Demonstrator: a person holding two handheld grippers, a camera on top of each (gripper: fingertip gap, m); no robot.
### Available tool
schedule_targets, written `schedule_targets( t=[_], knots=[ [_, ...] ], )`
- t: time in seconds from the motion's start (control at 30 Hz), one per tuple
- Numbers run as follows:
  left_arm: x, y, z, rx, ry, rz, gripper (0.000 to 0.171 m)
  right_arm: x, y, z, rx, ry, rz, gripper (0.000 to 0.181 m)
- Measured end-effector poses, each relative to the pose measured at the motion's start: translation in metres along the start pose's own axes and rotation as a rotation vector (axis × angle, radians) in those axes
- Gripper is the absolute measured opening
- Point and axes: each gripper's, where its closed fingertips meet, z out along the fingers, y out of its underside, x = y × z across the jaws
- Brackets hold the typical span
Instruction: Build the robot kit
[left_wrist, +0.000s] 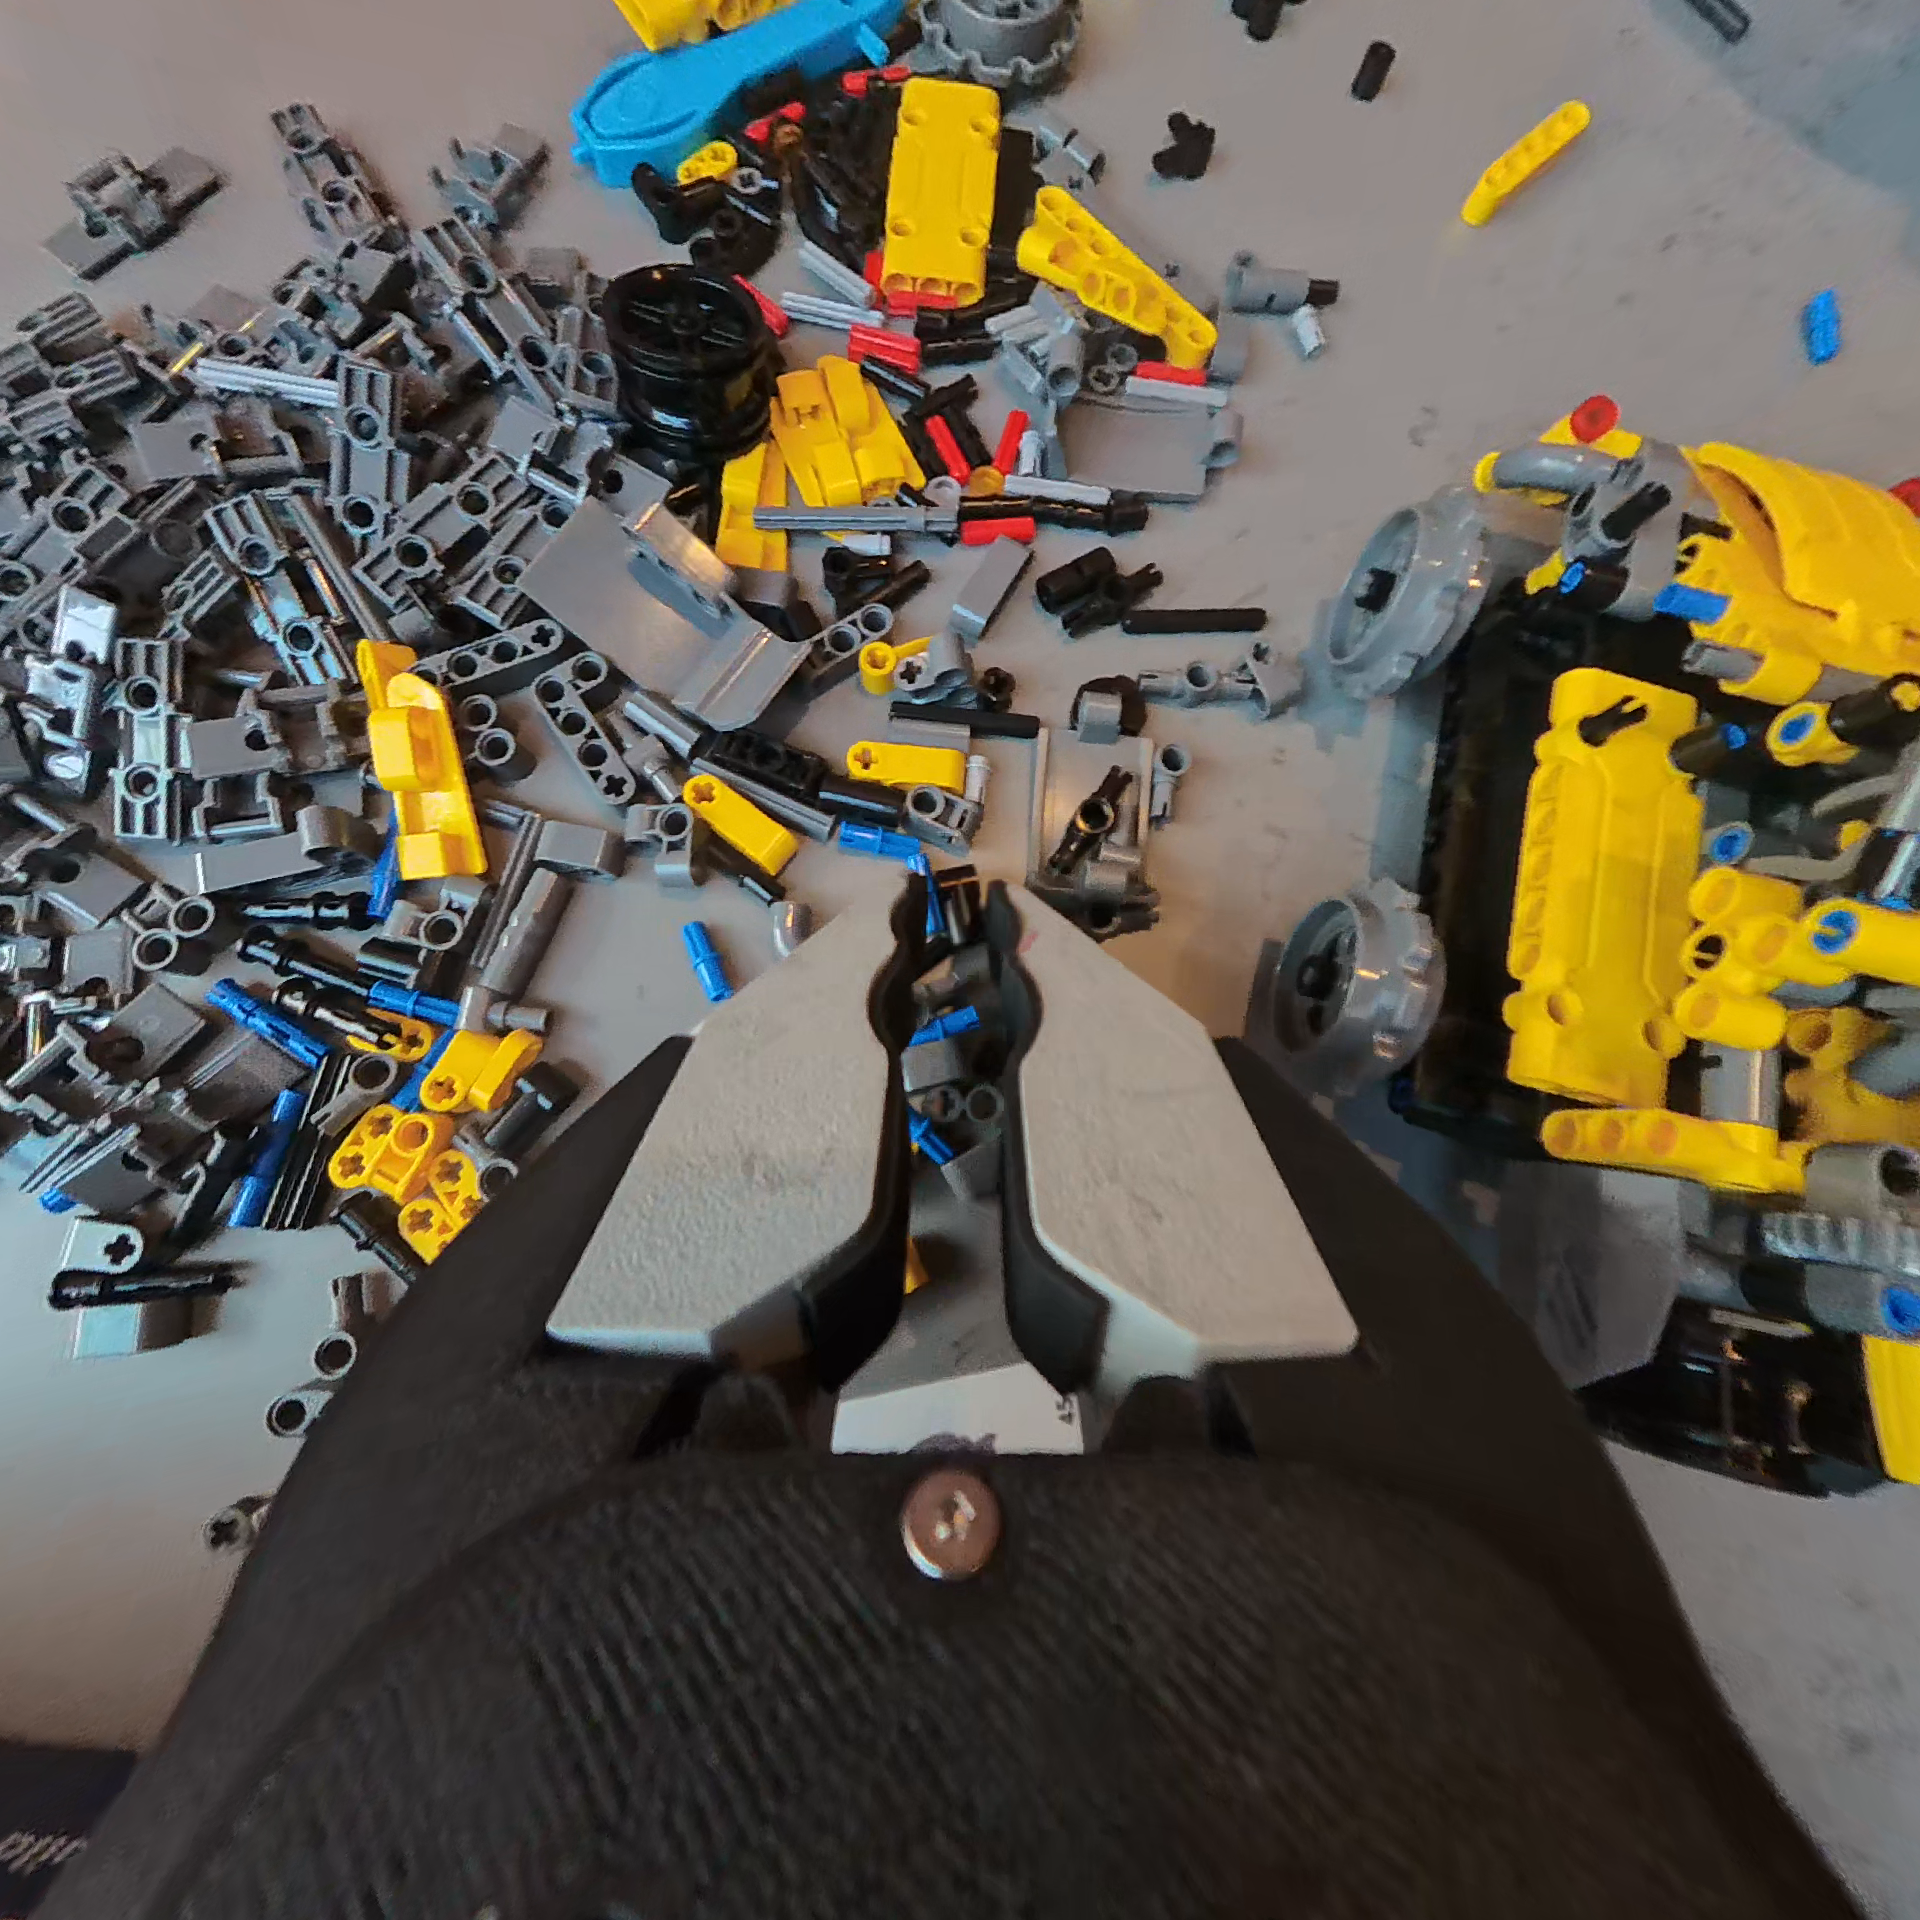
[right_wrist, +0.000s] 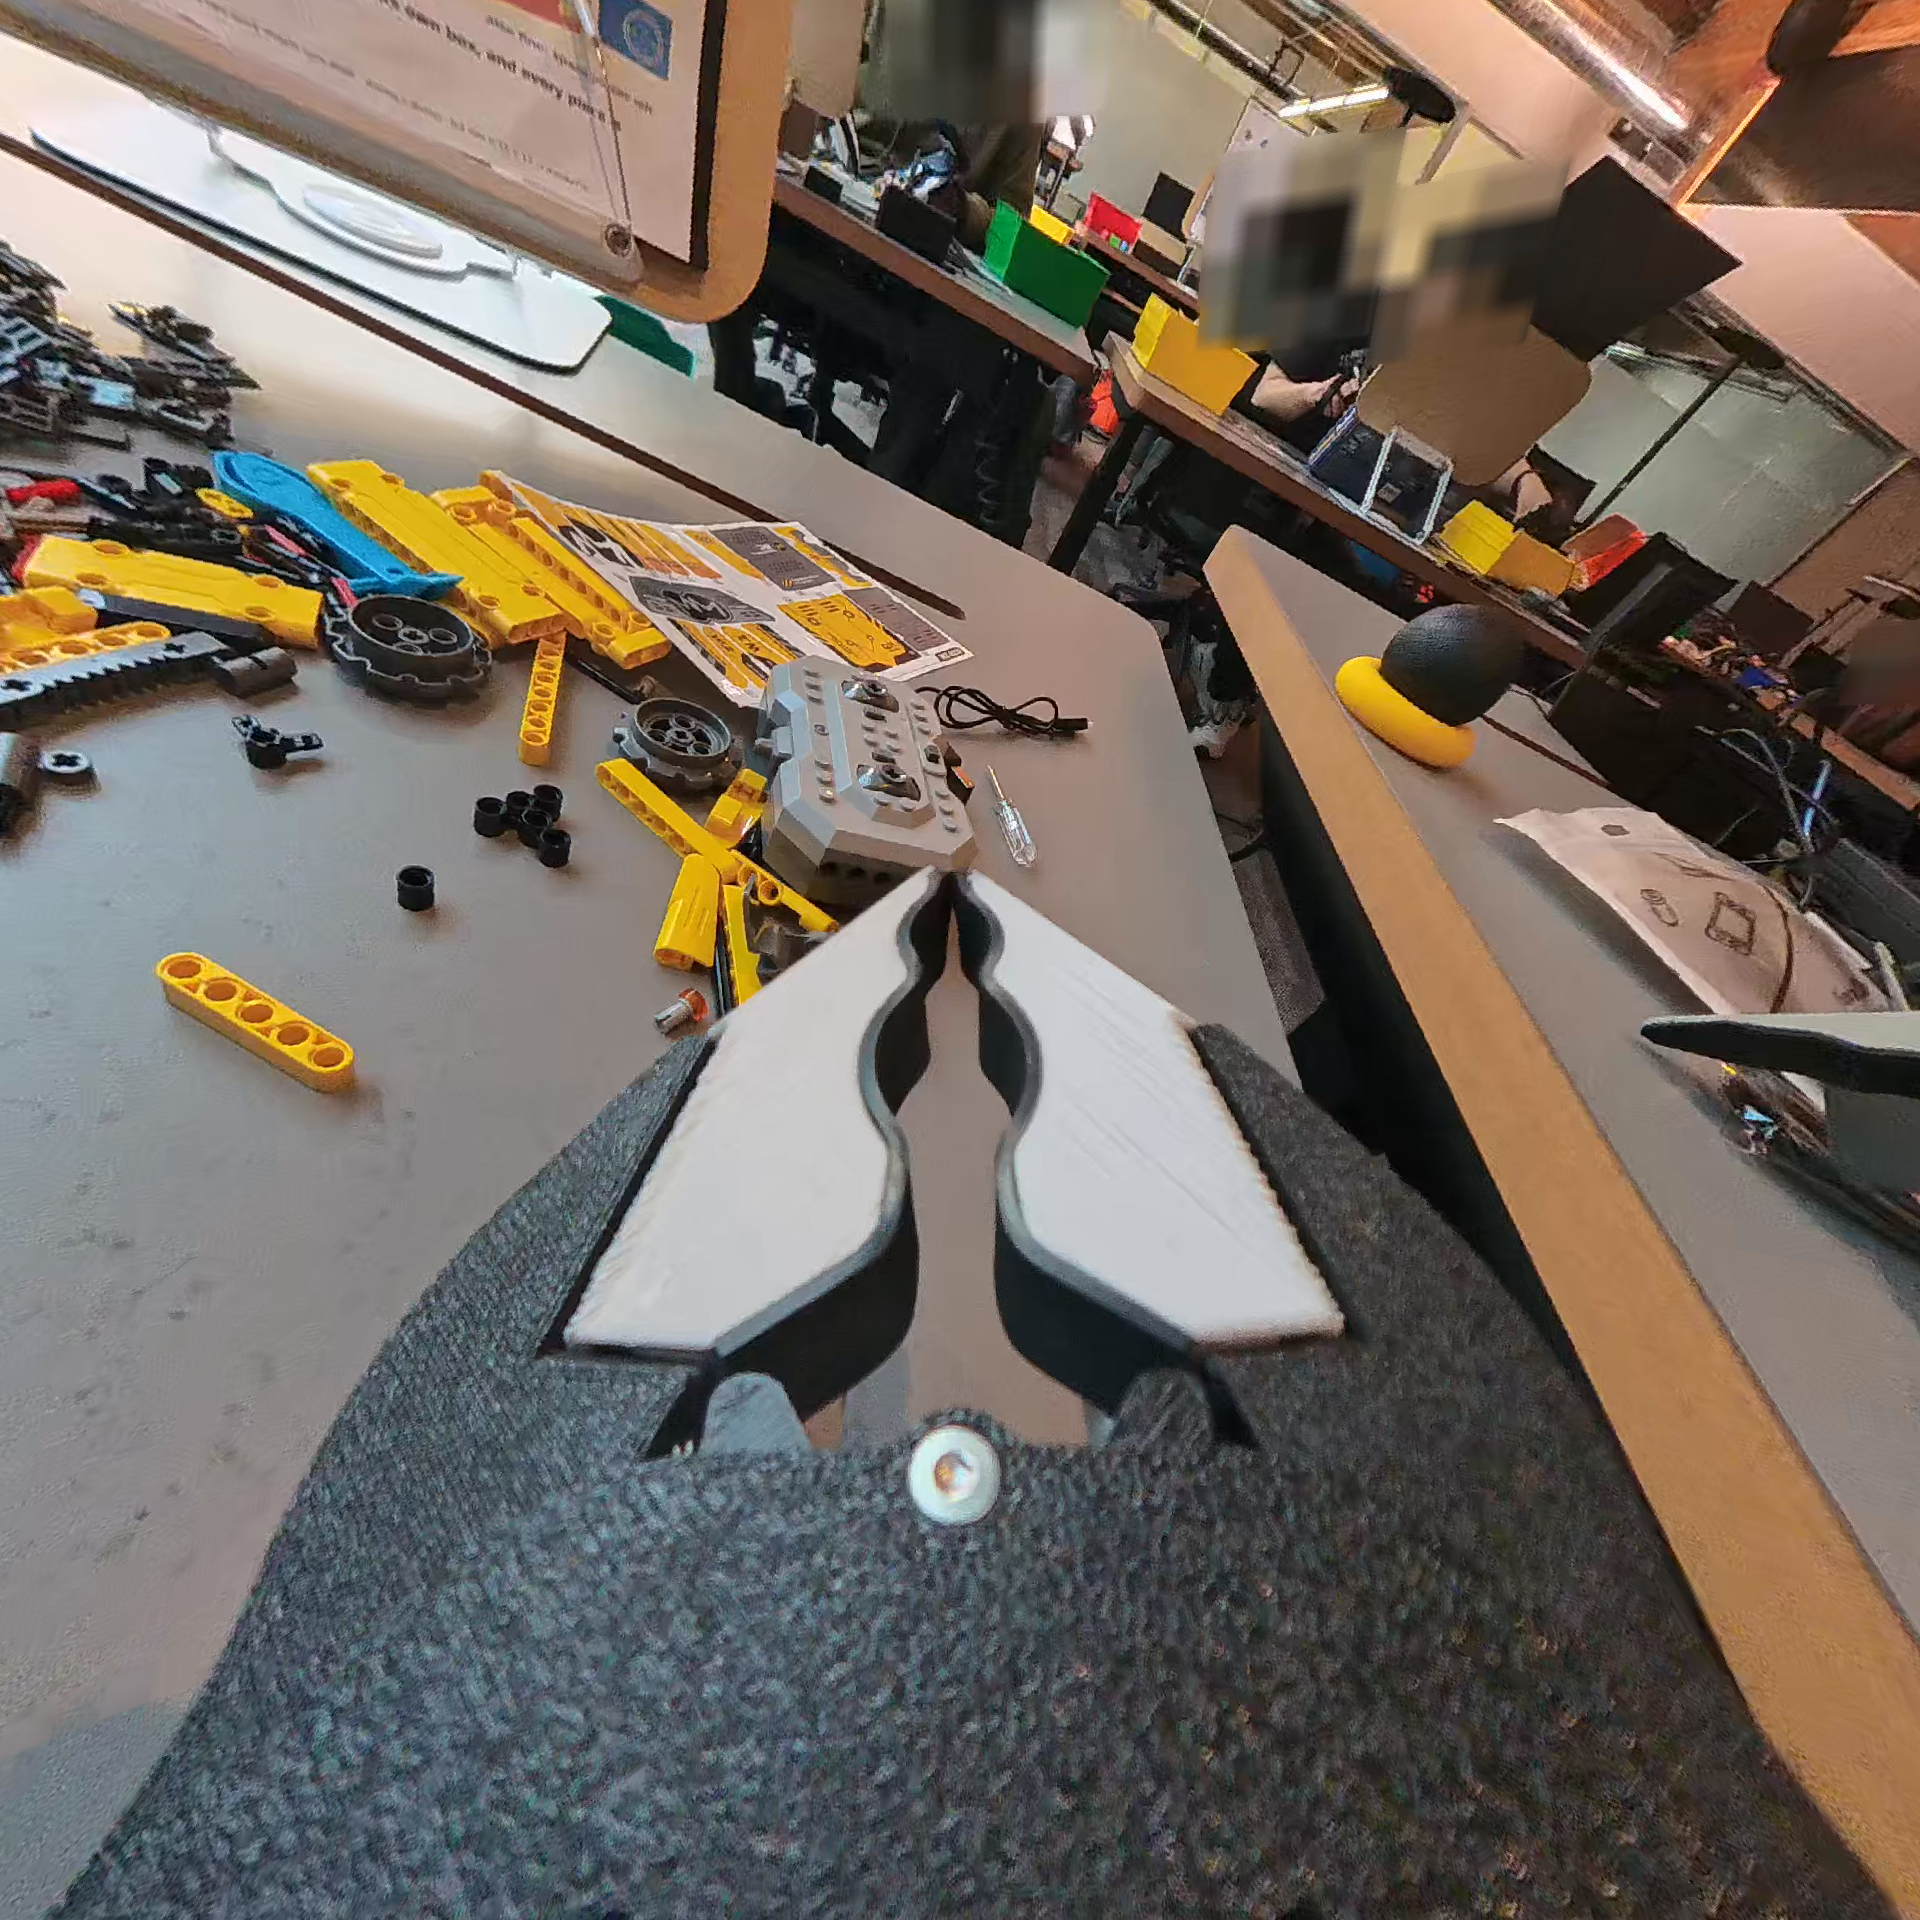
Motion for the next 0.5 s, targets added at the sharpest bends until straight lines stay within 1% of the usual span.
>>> schedule_targets(
  t=[0.1,0.17,0.23,0.3,0.33,0.43,0.5],
  knots=[
    [0.0049,0.0016,0.0040,-0.011,0.003,0.028,0.009,0.0040,-0.0030,-0.0026,0.024,0.001,0.035,0.000],
    [-0.0001,0.0068,0.0067,-0.042,-0.030,0.034,0.011,0.0060,-0.0046,-0.0040,0.036,0.003,0.051,0.000],
    [-0.0001,0.0065,0.0066,-0.038,-0.034,0.046,0.012,0.0066,-0.0055,-0.0047,0.044,0.000,0.060,0.000],
    [0.0013,0.0071,0.0065,-0.042,-0.026,0.051,0.010,0.0065,-0.0056,-0.0048,0.045,-0.001,0.061,0.000],
    [0.0031,0.0073,0.0067,-0.041,-0.016,0.060,0.004,0.0065,-0.0060,-0.0049,0.047,0.000,0.060,0.000],
    [-0.0002,0.0065,0.0065,-0.041,-0.046,0.092,0.004,0.0066,-0.0063,-0.0051,0.049,0.000,0.059,0.000],
    [-0.0023,-0.0009,0.0031,-0.002,-0.073,0.124,0.004,0.0055,-0.0068,-0.0054,0.051,-0.008,0.062,0.000]
  ],
)
